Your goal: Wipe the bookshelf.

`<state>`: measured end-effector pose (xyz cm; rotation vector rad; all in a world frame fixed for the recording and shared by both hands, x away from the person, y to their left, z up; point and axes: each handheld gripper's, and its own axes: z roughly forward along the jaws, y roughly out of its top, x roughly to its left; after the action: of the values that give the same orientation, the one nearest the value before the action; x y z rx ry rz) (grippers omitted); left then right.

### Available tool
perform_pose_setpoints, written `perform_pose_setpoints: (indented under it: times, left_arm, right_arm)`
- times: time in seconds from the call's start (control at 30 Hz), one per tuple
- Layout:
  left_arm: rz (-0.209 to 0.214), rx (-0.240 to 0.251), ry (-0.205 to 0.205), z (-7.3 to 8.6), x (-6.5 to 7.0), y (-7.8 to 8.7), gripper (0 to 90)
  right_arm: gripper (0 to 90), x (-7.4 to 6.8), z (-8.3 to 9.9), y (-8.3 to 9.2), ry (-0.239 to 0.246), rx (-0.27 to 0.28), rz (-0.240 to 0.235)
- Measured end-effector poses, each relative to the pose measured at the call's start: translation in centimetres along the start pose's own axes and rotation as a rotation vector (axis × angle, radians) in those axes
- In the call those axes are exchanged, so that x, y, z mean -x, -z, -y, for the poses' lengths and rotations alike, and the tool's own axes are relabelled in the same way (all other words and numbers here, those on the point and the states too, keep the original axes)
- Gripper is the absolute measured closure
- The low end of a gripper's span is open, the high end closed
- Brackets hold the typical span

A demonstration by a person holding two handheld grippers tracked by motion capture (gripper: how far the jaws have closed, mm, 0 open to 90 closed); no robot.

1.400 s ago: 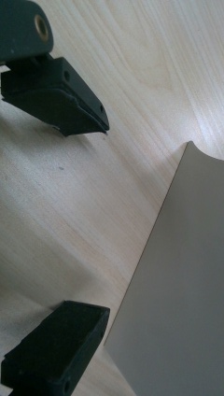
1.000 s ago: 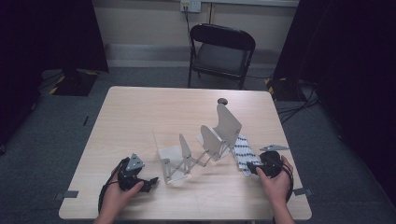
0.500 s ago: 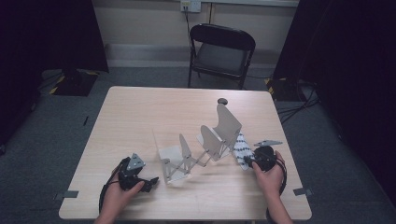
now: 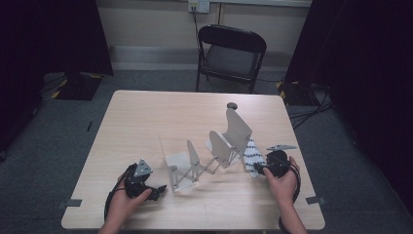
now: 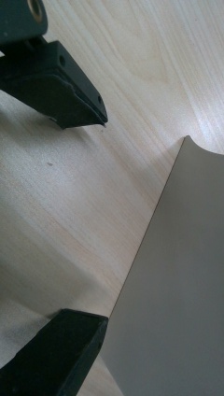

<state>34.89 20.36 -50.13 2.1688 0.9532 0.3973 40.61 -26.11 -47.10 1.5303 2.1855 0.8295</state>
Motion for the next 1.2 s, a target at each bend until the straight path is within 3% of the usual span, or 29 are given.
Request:
perform_pose_setpoints:
  times: [0.1, 0.23, 0.3, 0.4, 0.53, 0.8, 1.2]
  left_arm:
    - [0.000, 0.000, 0.000, 0.0, 0.0, 0.0, 4.1]
    - [0.000, -0.001, -0.001, 0.0, 0.0, 0.0, 4.1]
    - [0.000, -0.001, 0.000, 0.0, 0.0, 0.0, 4.1]
    - [-0.004, -0.001, -0.001, 0.0, 0.0, 0.0, 4.0]
    - [-0.005, 0.000, -0.003, -0.1, 0.0, -0.1, 3.2]
    - [-0.007, -0.001, -0.003, -0.1, 0.0, -0.1, 3.1]
    - [-0.007, -0.005, -0.010, -0.1, 0.0, -0.1, 3.0]
  right_arm:
    - [37.3, -0.1, -0.6, 0.1, 0.015, 0.008, 0.014]
    - [38.4, -0.6, -1.4, -1.2, 0.043, -0.001, 0.004]
    - [48.6, -0.9, -1.4, -2.0, 0.076, -0.026, -0.003]
    - [63.1, -1.1, -1.5, -2.2, 0.056, -0.019, -0.022]
    - [73.5, -1.1, -1.7, -2.1, 0.067, -0.030, -0.049]
    - [77.1, -1.1, -2.0, -1.4, 0.059, -0.027, -0.065]
    - [77.9, -0.9, -3.9, 1.9, 0.042, 0.024, -0.085]
